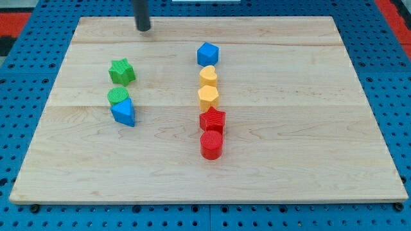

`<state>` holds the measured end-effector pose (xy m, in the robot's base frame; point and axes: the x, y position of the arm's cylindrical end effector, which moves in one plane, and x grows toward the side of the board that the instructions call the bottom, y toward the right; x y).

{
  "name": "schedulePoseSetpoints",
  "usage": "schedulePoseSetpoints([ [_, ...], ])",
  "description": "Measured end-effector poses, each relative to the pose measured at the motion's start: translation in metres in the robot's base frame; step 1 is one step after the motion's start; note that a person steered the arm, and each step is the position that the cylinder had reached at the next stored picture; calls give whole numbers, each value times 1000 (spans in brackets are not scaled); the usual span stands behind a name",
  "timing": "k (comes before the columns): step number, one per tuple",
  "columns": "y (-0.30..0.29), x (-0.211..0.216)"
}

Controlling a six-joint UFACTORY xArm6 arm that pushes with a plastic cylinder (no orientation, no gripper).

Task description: Move the green star horizontally left to the blue cube

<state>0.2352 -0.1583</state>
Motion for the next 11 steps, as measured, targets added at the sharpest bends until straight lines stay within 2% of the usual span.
schedulePoseSetpoints([
  [2,-73,80],
  [3,-73,133],
  [4,-72,160],
  [5,-40,165],
  [6,8,152],
  [7,37,121],
  [8,27,96],
  [10,-43,96],
  [11,-43,77],
])
